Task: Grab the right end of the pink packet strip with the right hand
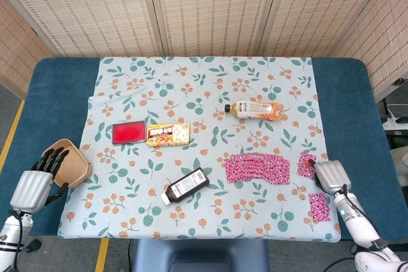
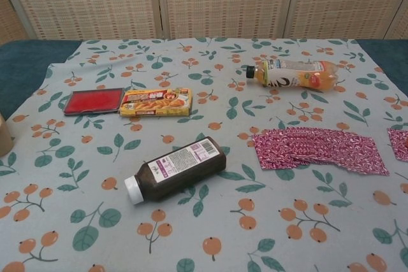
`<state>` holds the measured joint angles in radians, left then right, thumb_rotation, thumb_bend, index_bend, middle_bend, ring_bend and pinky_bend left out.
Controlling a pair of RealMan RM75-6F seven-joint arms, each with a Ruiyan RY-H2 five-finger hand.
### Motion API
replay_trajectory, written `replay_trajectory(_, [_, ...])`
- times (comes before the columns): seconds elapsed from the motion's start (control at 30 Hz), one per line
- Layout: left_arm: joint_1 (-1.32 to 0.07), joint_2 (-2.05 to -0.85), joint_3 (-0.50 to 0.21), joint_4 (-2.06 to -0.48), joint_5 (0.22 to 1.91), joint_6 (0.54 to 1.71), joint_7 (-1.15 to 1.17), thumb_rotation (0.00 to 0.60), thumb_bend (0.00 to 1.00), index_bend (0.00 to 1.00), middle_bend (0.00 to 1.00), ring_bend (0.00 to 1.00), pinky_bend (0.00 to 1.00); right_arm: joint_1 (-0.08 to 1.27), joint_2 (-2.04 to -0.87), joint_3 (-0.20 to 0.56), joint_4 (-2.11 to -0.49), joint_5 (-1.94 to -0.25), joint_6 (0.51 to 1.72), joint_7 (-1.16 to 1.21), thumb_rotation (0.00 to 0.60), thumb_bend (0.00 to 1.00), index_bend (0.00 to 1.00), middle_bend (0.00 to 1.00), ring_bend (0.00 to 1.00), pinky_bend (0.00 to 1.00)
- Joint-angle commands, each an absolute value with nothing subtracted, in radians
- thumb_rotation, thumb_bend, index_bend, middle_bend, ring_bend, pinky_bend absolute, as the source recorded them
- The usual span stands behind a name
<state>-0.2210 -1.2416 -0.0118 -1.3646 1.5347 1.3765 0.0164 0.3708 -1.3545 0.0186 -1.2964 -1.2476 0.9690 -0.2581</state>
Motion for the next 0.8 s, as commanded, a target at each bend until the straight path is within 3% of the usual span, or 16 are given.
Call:
replay_trajectory(0.03, [-0.222,-1.242,-0.012,-1.364,1.535,1.376,0.017,0.600,0.37,0.06,0.06,0.07,0.33,0.367,-1.350,0.022,-1.298,-1.250,0.981,-0.255,0.600,0.99,0.31,0.79,0.75,0.85])
replay_trajectory(0.33, [-0.221,-1.242,-0.012,-1.363,1.534,1.376,0.015,0.600,0.37,0.06,0.06,0.07,0.33,0.322,-1.338,0.032,-1.331,-1.322,1.144,-0.255,0.600,0.99,0.31,0.79,0.74,0.85])
replay_trajectory(0.43, [-0.220,-1.242,-0.012,-1.363,1.534,1.379,0.013,0.600,0.36,0.06,0.06,0.07,0.33,0.287,-1.335,0.030,-1.338,-1.388,1.259,-0.227,0.600,0.96,0.28,0.74,0.67,0.82])
replay_trajectory(0.53, [-0.218,-1.241,-0.014,-1.363,1.531,1.380,0.014,0.600,0.37,0.06,0.06,0.07,0.33,0.245,-1.341,0.036,-1.334,-1.438,1.379,-0.195,0.600,0.71,0.21,0.49,0.41,0.66])
replay_trajectory(0.57, [-0.218,-1.241,-0.015,-1.364,1.530,1.381,0.014,0.600,0.37,0.06,0.06,0.07,0.33,0.237,-1.336,0.034,-1.335,-1.464,1.415,-0.193,0.600,0.56,0.18,0.37,0.26,0.56])
replay_trajectory(0.63, [-0.217,-1.239,-0.014,-1.366,1.529,1.382,0.016,0.600,0.37,0.06,0.06,0.07,0.33,0.223,-1.330,0.039,-1.334,-1.499,1.476,-0.186,0.600,0.34,0.10,0.14,0.04,0.35])
replay_trajectory(0.7, [-0.215,-1.238,-0.015,-1.370,1.531,1.389,0.015,0.600,0.37,0.06,0.06,0.07,0.33,0.200,-1.329,0.051,-1.335,-1.521,1.549,-0.189,0.600,0.25,0.05,0.01,0.00,0.20])
replay_trajectory(0.8, [-0.215,-1.237,-0.016,-1.372,1.535,1.394,0.016,0.600,0.37,0.06,0.06,0.07,0.33,0.170,-1.309,0.061,-1.374,-1.538,1.620,-0.191,0.600,0.23,0.04,0.00,0.00,0.18])
